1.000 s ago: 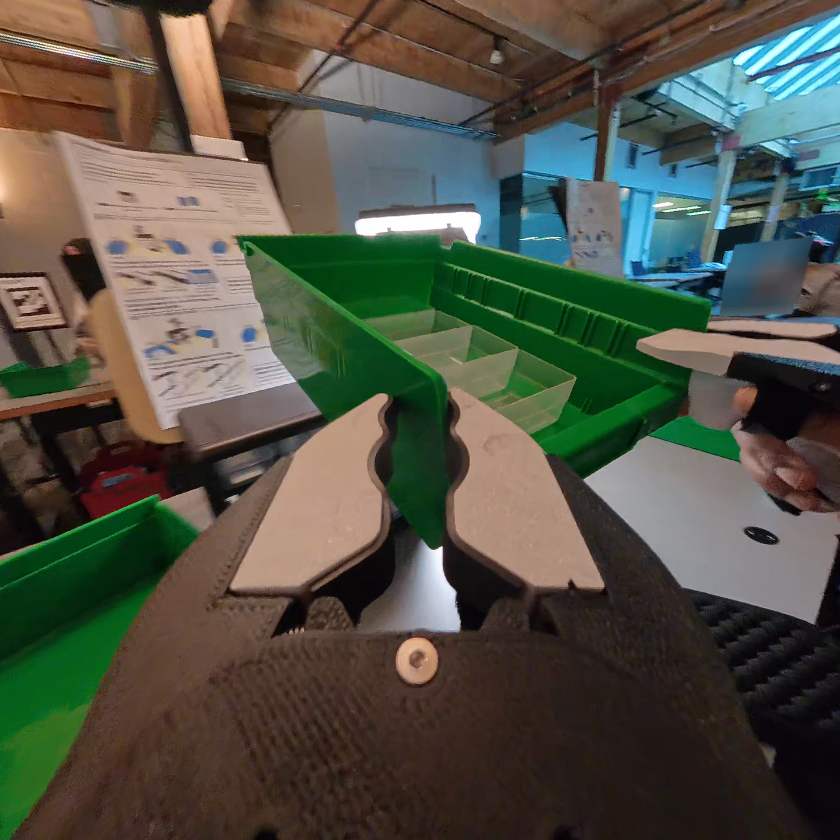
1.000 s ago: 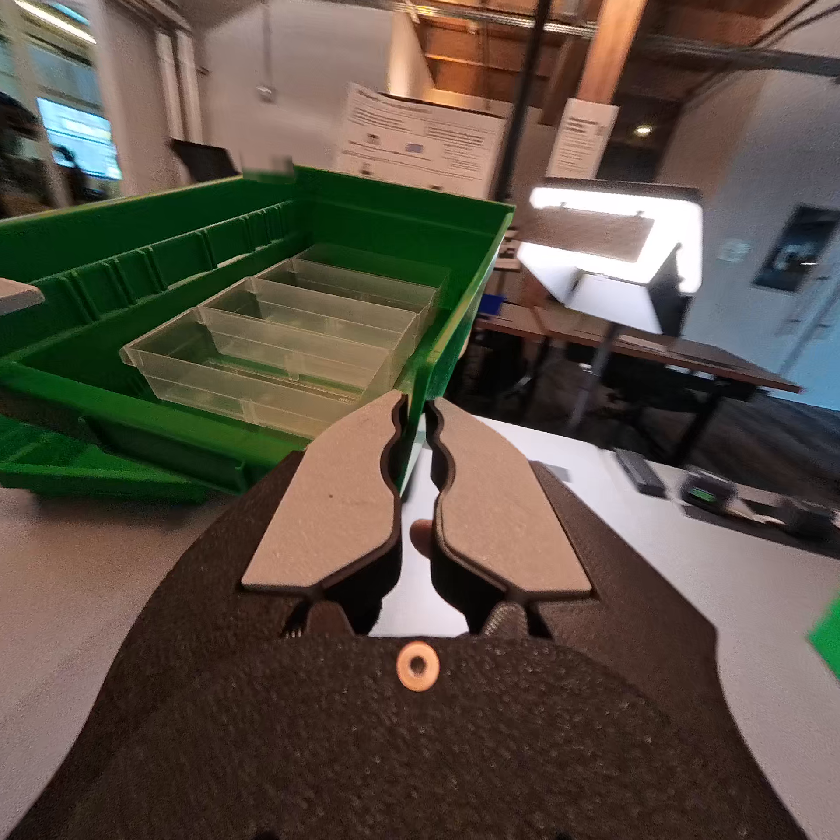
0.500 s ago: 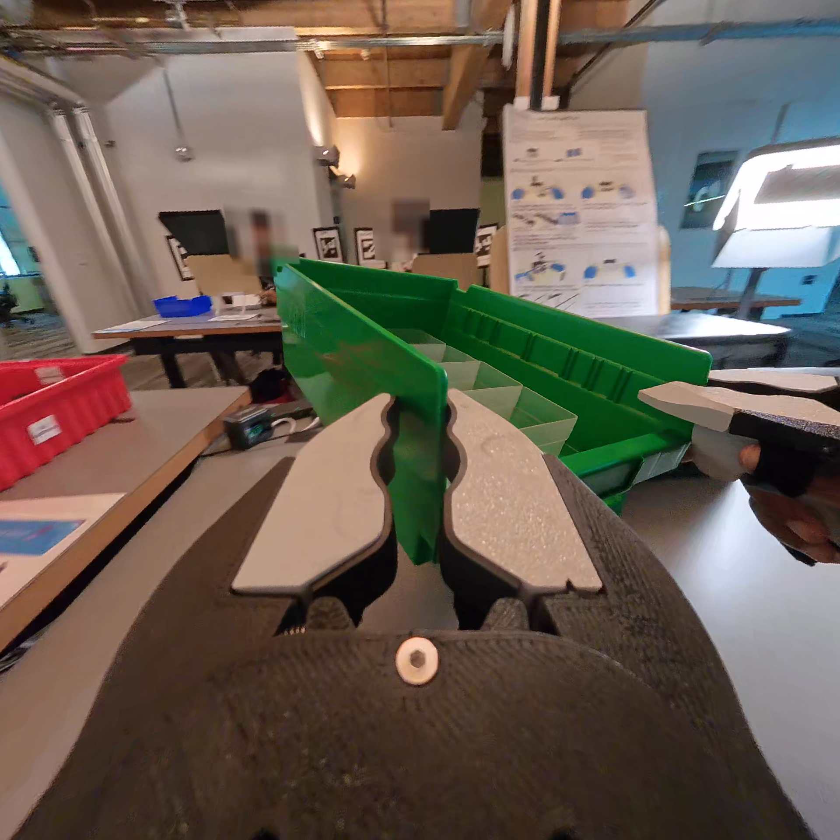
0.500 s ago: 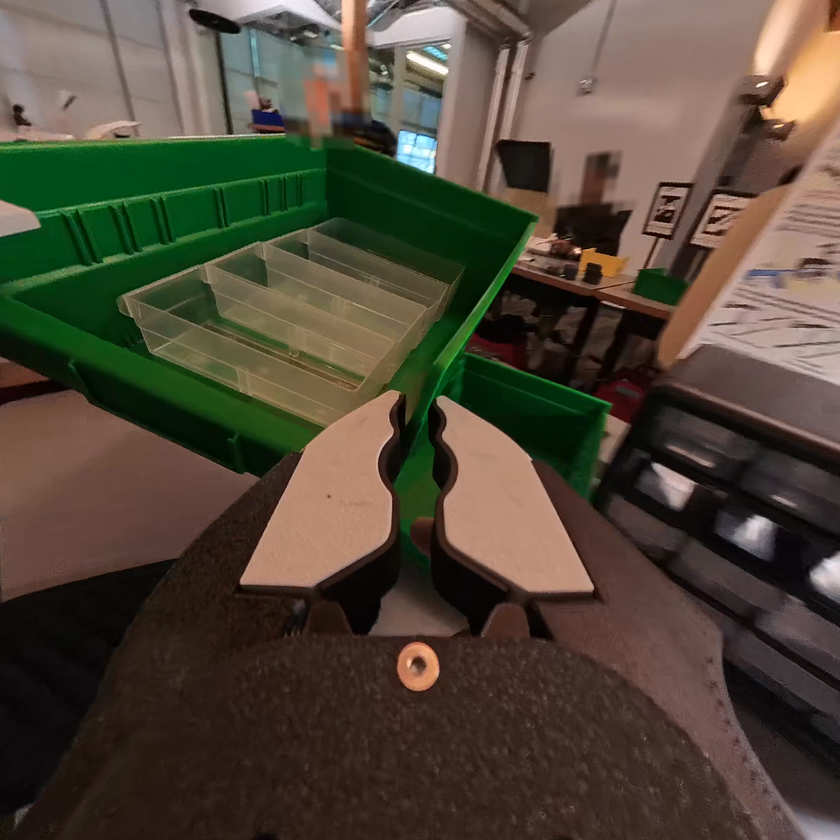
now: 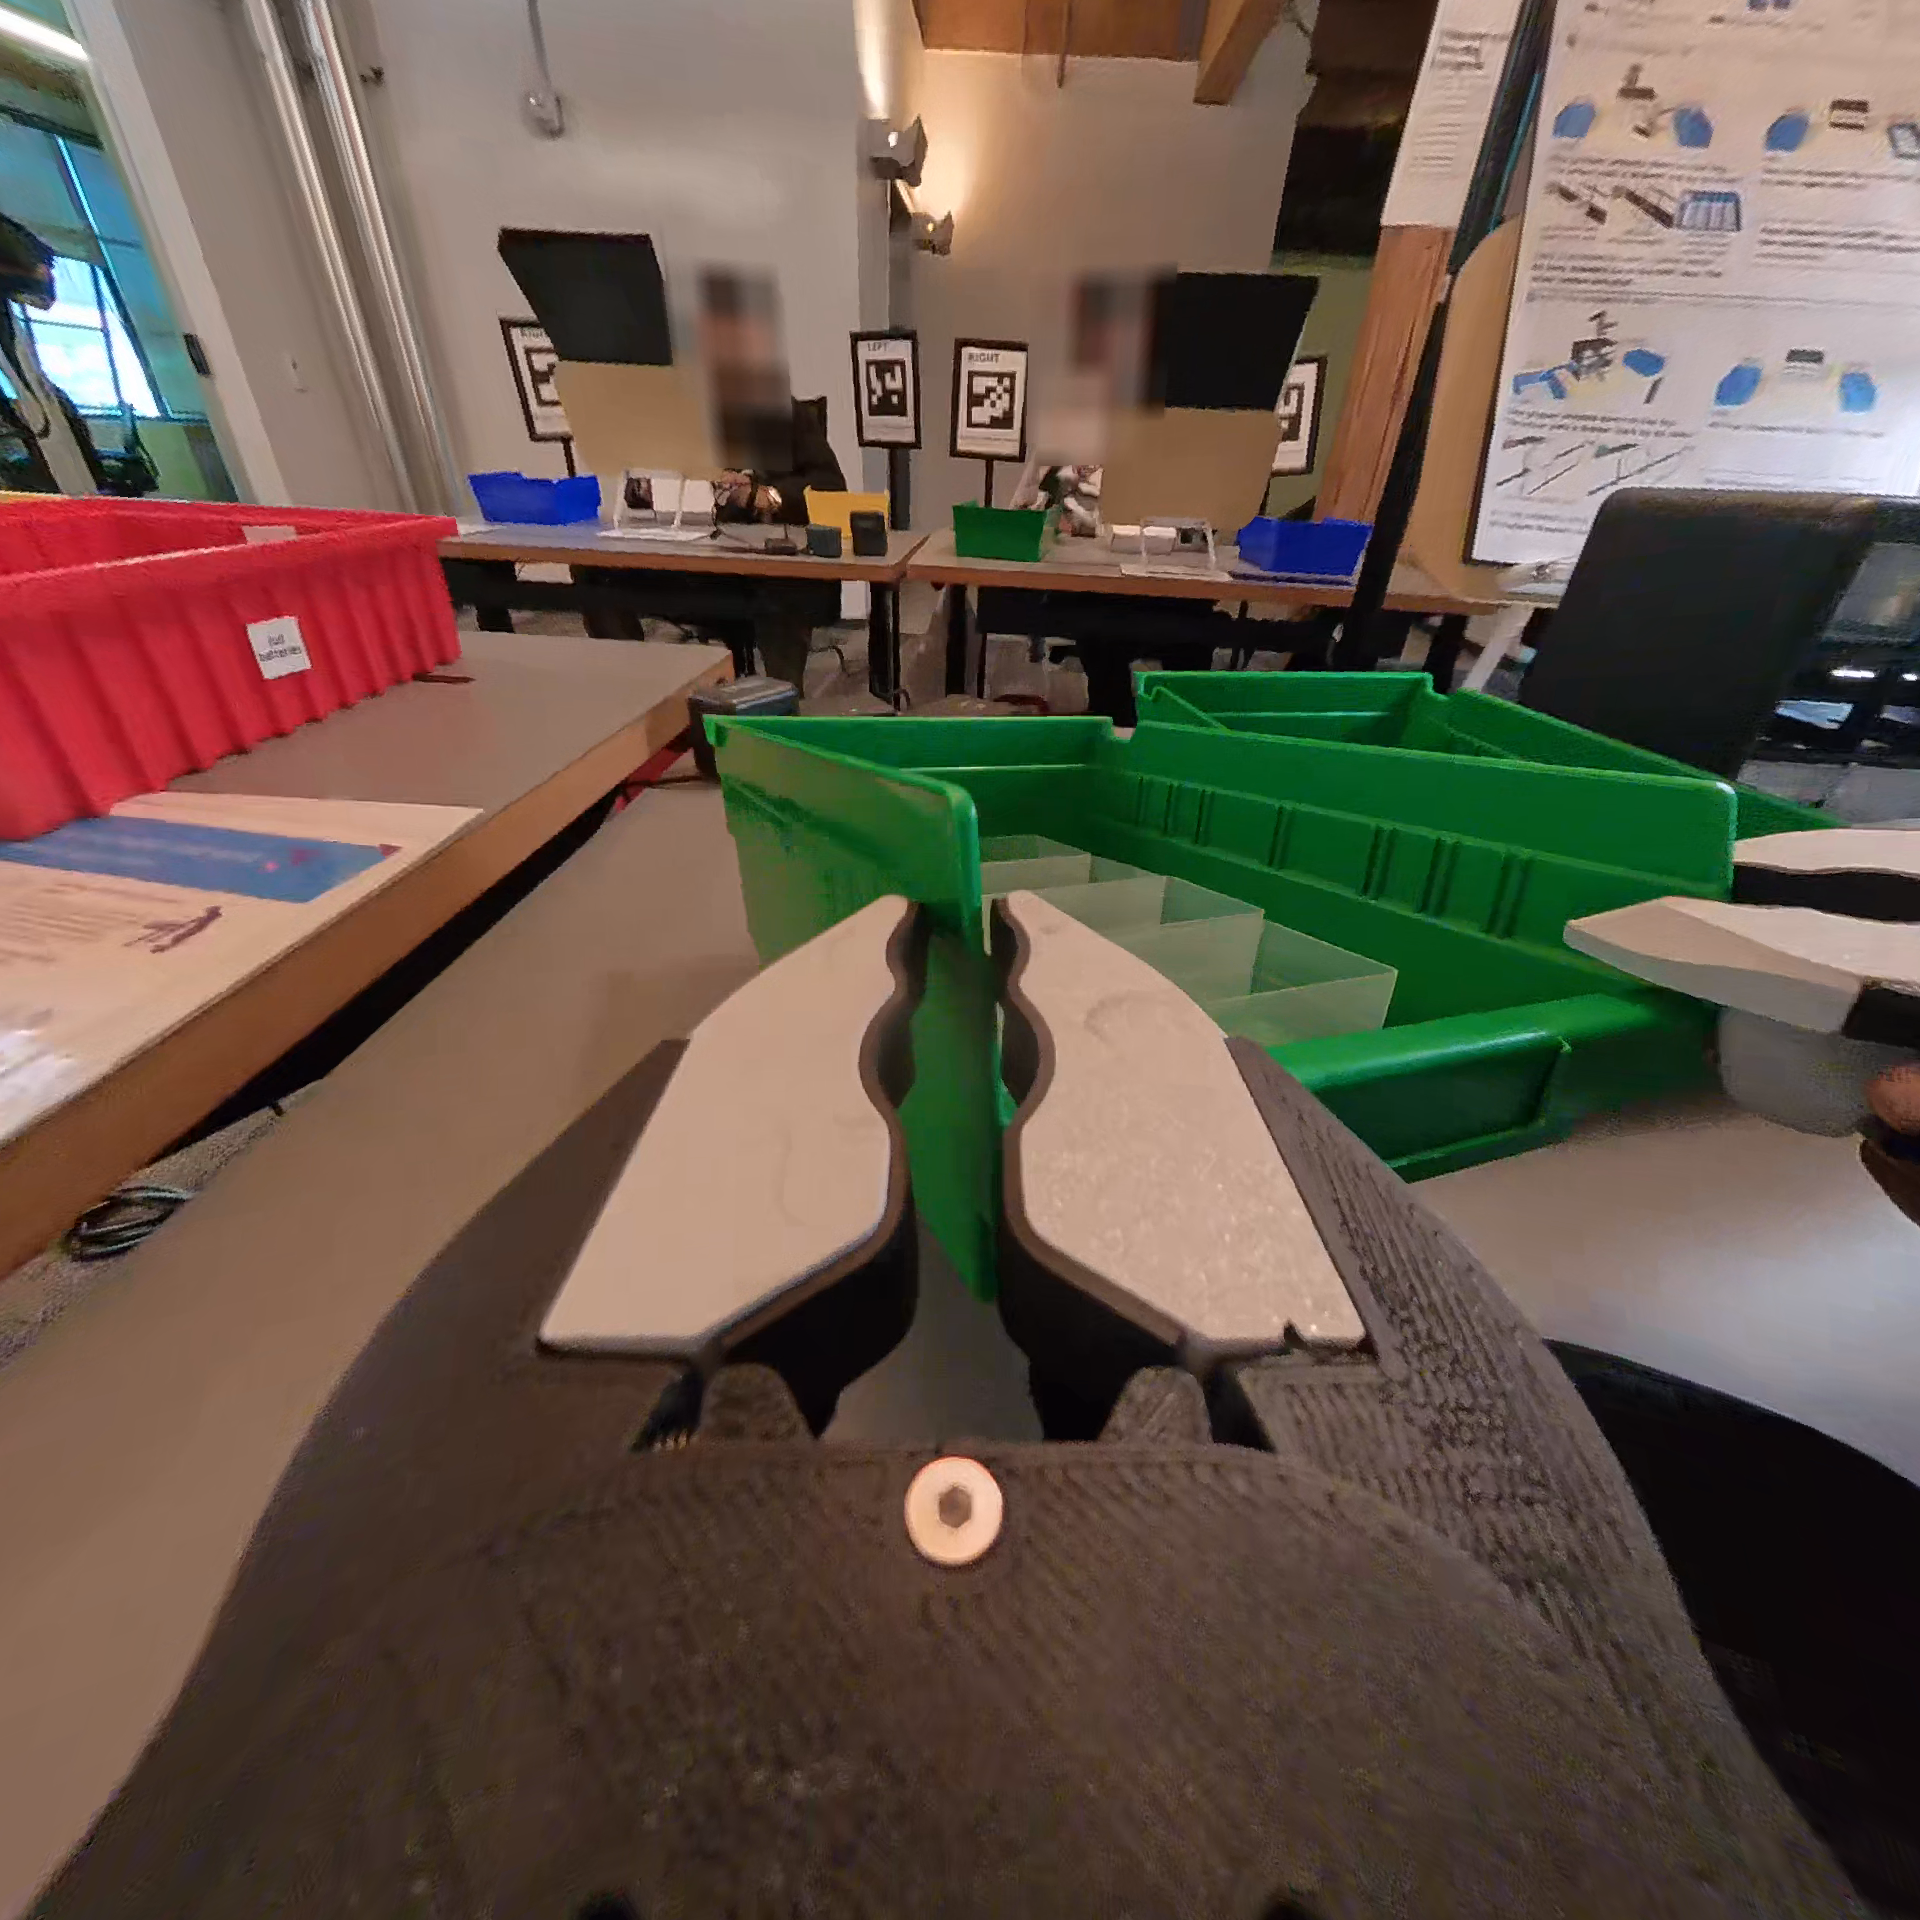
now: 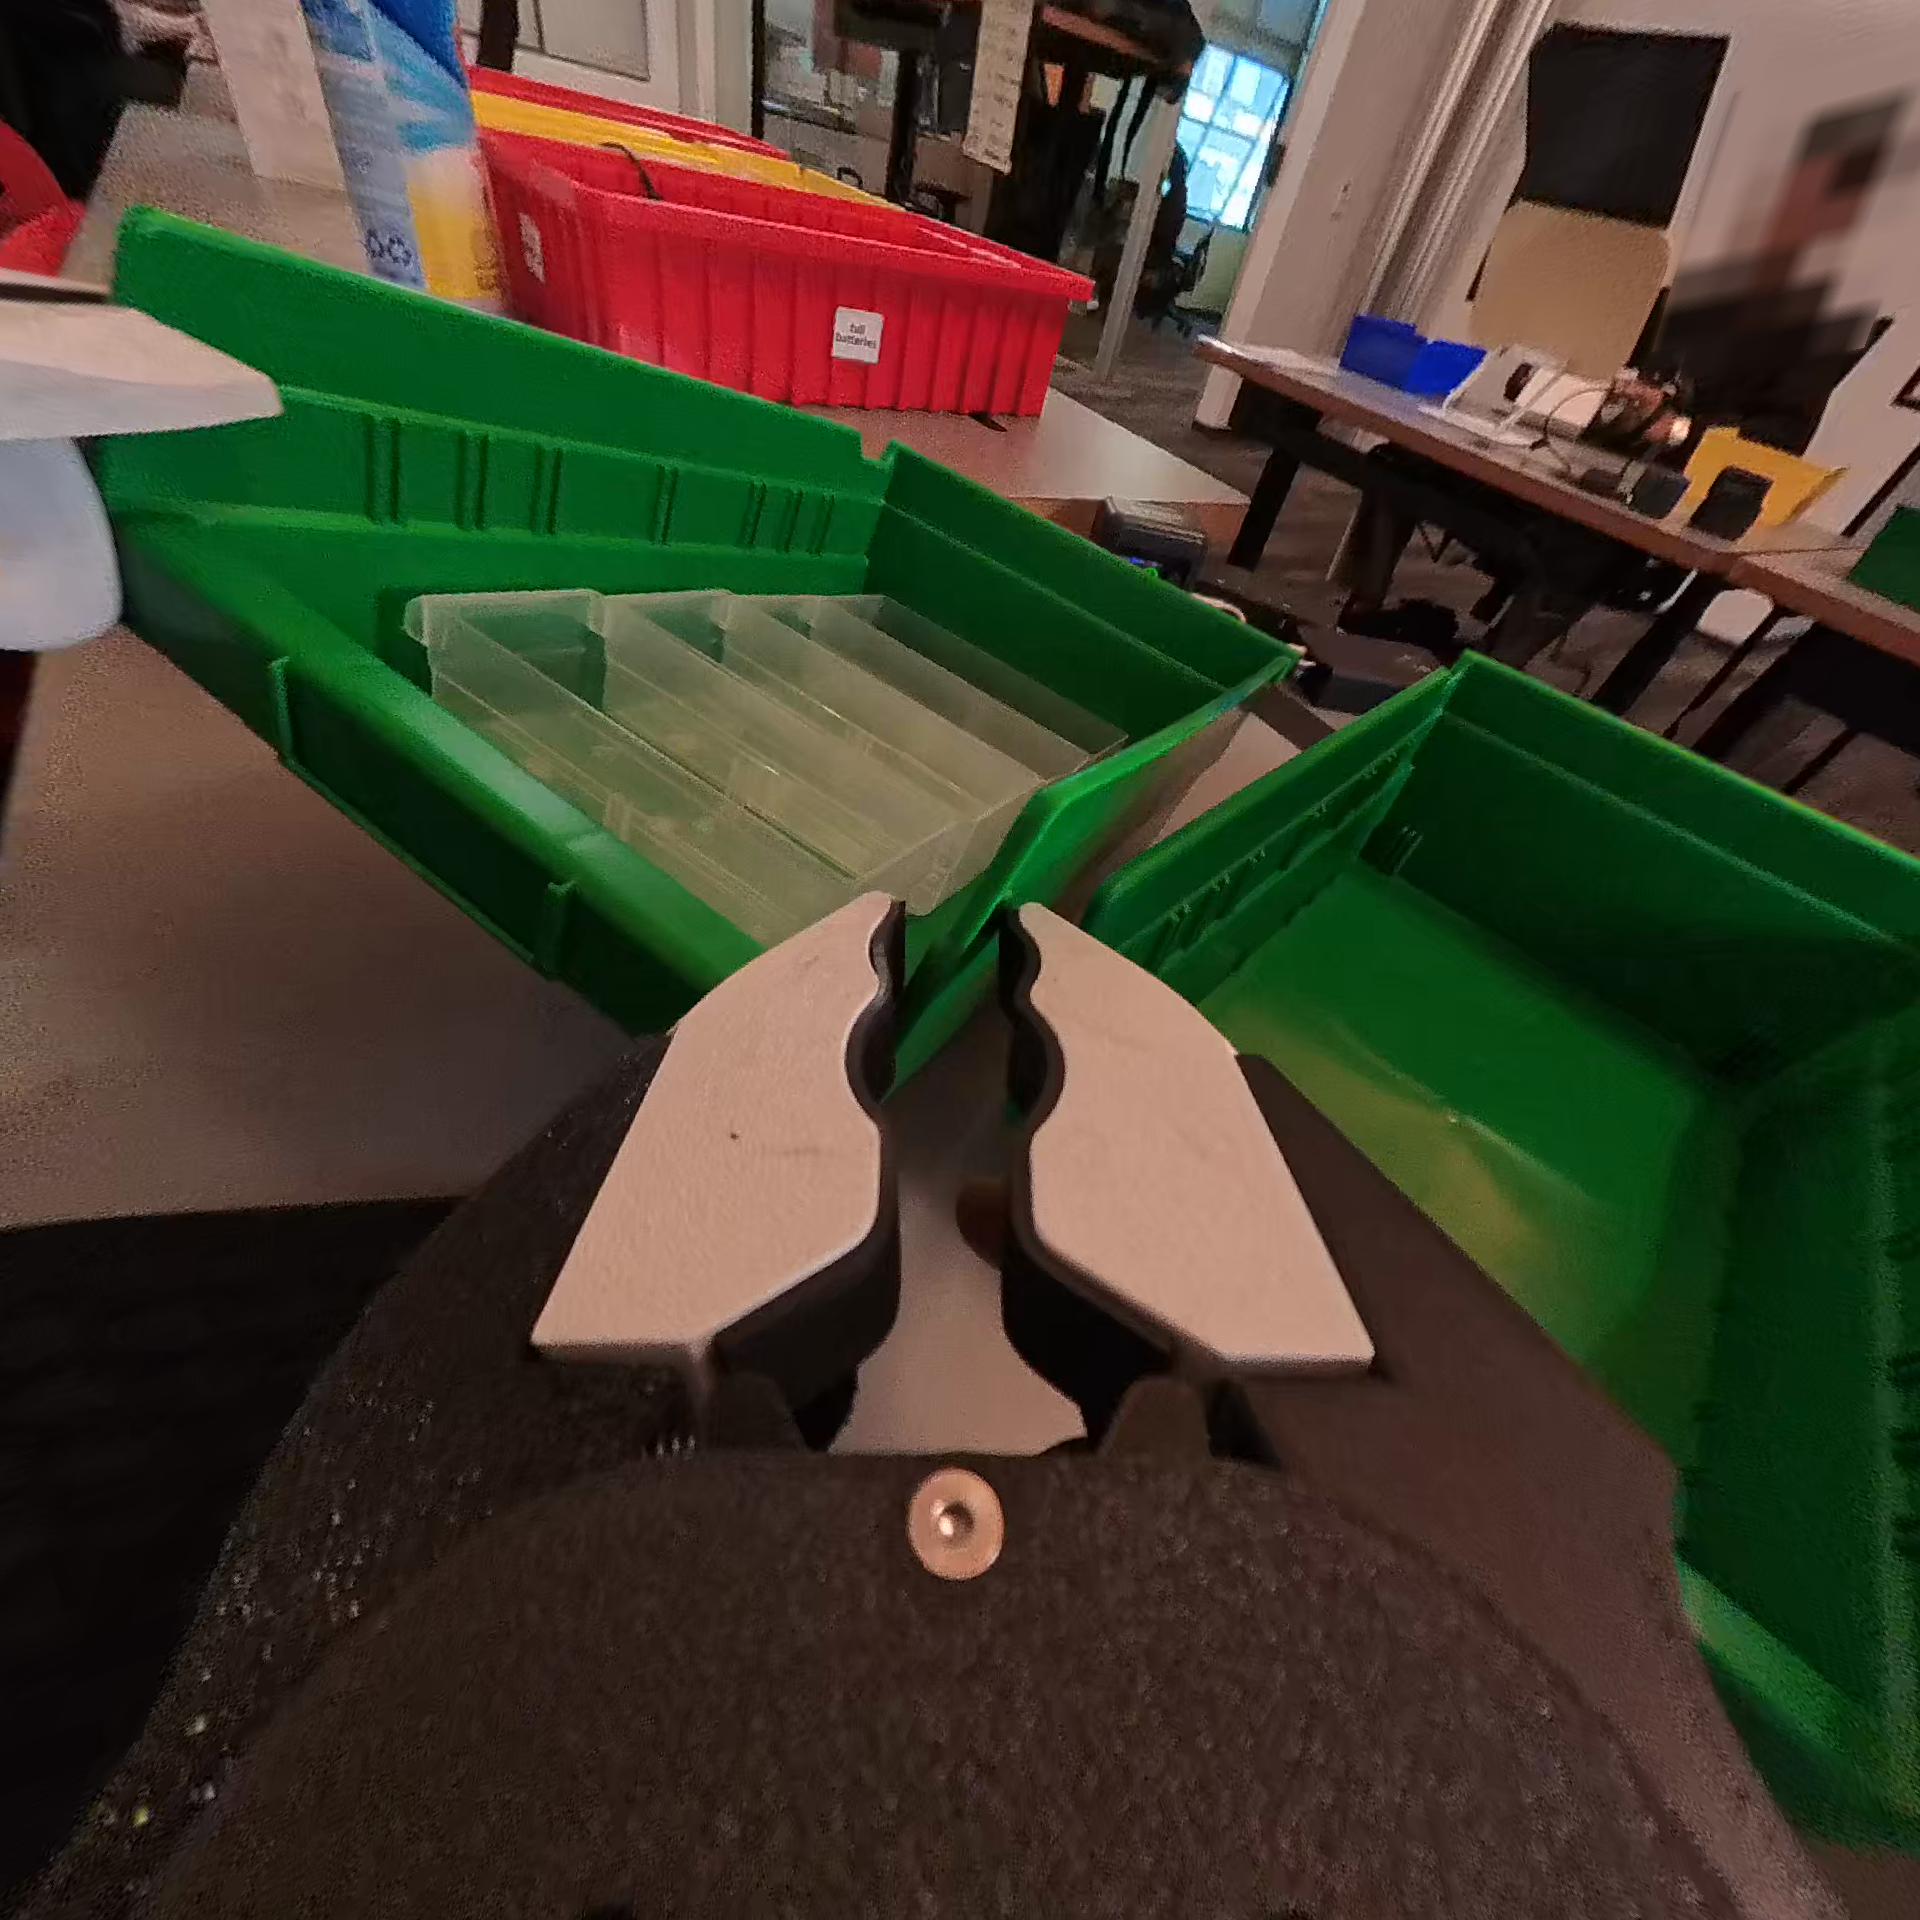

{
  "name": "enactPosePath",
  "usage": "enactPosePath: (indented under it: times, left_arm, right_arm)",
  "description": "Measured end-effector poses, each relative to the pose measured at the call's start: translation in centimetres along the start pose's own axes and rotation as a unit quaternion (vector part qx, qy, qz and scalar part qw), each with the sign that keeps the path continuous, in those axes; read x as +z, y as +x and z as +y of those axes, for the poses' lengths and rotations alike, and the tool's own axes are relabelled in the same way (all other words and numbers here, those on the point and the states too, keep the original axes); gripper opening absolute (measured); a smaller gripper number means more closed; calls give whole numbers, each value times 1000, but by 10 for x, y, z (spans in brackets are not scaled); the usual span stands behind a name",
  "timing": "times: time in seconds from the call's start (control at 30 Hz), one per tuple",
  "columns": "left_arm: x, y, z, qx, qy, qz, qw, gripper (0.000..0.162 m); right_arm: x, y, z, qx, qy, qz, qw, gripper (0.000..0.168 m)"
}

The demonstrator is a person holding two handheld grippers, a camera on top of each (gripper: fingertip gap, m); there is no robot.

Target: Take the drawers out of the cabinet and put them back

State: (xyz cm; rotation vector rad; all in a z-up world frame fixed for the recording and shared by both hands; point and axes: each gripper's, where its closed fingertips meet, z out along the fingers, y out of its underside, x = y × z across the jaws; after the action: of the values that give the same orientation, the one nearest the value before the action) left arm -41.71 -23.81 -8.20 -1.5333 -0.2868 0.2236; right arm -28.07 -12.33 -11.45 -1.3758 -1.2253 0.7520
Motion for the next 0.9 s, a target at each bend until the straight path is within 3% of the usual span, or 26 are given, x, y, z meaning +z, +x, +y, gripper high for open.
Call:
enactPosePath:
  times: [0.13, 0.23, 0.33, 0.47, 0.53, 0.63, 0.67, 0.7, 0.73, 0.9]
  left_arm:
    - [11, -4, 20, -25, 16, -10, 1000, 10]
    - [21, -11, 42, -33, -36, -40, 998, 8]
    - [26, -11, 61, -20, -106, -34, 994, 33]
    - [18, -11, 29, 107, -89, -60, 988, 46]
    - [20, 16, 18, 184, -98, -7, 978, 47]
    - [29, 61, 38, 254, -173, 103, 946, 54]
    - [31, 71, 49, 271, -205, 131, 931, 59]
    - [32, 78, 61, 288, -237, 156, 914, 64]
    - [31, 83, 74, 306, -270, 179, 895, 68]
    - [34, 85, 116, 387, -349, 237, 820, 67]
  right_arm:
    - [2, 0, 13, -42, -10, -24, 999, 21]
    - [-11, -11, 27, -71, -49, -121, 989, 24]
    - [-29, 9, 37, -145, -88, -141, 975, 45]
    - [-38, 55, 58, -253, -171, -128, 943, 61]
    - [-30, 79, 73, -333, -215, -108, 912, 66]
    - [-18, 87, 116, -366, -304, -144, 867, 66]
    - [-13, 88, 124, -381, -311, -143, 859, 53]
    - [-9, 89, 126, -397, -302, -132, 856, 35]
    - [-8, 90, 124, -410, -296, -121, 854, 31]
    - [-53, 60, 118, -397, -295, -189, 849, 30]
